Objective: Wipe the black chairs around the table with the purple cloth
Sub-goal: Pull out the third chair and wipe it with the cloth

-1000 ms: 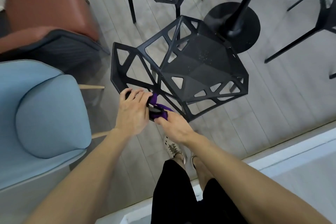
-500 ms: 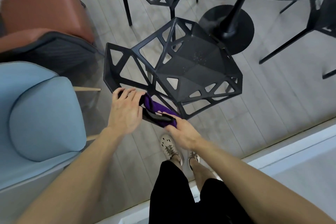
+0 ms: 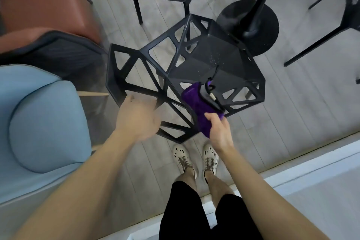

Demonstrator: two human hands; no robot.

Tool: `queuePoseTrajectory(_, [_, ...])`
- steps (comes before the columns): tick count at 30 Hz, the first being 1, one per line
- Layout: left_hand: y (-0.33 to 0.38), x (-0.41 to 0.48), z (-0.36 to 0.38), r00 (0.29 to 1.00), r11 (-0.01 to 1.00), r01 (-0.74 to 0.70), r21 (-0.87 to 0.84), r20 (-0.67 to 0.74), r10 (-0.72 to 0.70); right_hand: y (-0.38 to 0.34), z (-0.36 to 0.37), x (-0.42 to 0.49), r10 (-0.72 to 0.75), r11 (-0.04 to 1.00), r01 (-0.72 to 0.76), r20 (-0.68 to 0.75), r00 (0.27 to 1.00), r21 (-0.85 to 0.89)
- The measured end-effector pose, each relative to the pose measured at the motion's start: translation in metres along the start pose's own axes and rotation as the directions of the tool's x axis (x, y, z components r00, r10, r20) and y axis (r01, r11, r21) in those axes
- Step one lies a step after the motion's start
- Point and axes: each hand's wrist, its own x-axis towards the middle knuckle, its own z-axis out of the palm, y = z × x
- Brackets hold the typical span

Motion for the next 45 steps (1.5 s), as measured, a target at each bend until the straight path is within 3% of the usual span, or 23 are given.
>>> queuePoseTrajectory(3, [-0.003,0.001,0.000,1.000,1.000,-0.025,0.000,-0.018,0.025,0.012,0.015,0.031,-0.060,0.930,0.111,0.151,0.987,-0.351])
queuePoseTrajectory(6, [-0.002,0.000,0.000,1.000,1.000,-0.030,0.001,-0.005,0.030,0.025,0.022,0.057,0.128,0.702,0.180,0.371,0.920,-0.689])
queuePoseTrajectory(8, [-0.002,0.000,-0.004,0.999,0.999,-0.036,-0.006,-0.012,0.036,0.030,0.015,0.061,0.181,0.591,0.232,0.407,0.895,-0.773])
queuePoseTrajectory(10, [-0.001,-0.001,-0.004,0.999,0.999,-0.033,-0.008,-0.013,0.033,0.034,0.010,0.062,0.201,0.545,0.267,0.433,0.879,-0.794])
queuePoseTrajectory(14, [-0.001,-0.002,-0.002,1.000,1.000,-0.030,-0.010,-0.008,0.030,0.026,0.058,0.093,0.135,0.627,0.290,0.467,0.874,-0.723])
queuePoseTrajectory(17, [-0.002,-0.001,0.000,0.999,0.999,-0.032,0.005,-0.004,0.033,0.012,0.105,0.129,0.131,0.667,0.227,0.412,0.902,-0.710])
queuePoseTrajectory(21, [-0.002,-0.002,-0.003,1.000,1.000,-0.024,0.002,0.004,0.024,0.022,0.068,0.116,0.112,0.593,0.299,0.444,0.889,-0.747])
queuePoseTrajectory(24, [-0.001,-0.001,-0.005,1.000,1.000,-0.020,-0.002,-0.004,0.020,0.024,0.002,0.079,0.127,0.629,0.343,0.527,0.840,-0.698])
queuePoseTrajectory(26, [0.001,0.000,-0.005,1.000,1.000,-0.021,0.007,-0.008,0.021,0.025,-0.025,0.066,0.076,0.598,0.394,0.538,0.840,-0.698])
queuePoseTrajectory(29, [0.001,-0.001,-0.004,1.000,1.000,-0.012,0.012,-0.001,0.012,0.025,-0.005,0.075,0.119,0.536,0.352,0.481,0.869,-0.768])
queuePoseTrajectory(35, [-0.001,-0.003,-0.005,1.000,1.000,-0.009,-0.021,-0.017,0.008,0.021,0.071,0.110,0.113,0.660,0.317,0.507,0.854,-0.681])
queuePoseTrajectory(41, [0.000,-0.002,-0.005,1.000,1.000,-0.001,-0.011,0.003,0.002,0.022,0.012,0.100,0.138,0.648,0.177,0.344,0.929,-0.741])
queuePoseTrajectory(45, [-0.001,-0.002,-0.006,1.000,1.000,-0.013,-0.015,0.023,0.013,0.003,0.009,0.097,0.146,0.879,-0.066,0.136,0.980,-0.472])
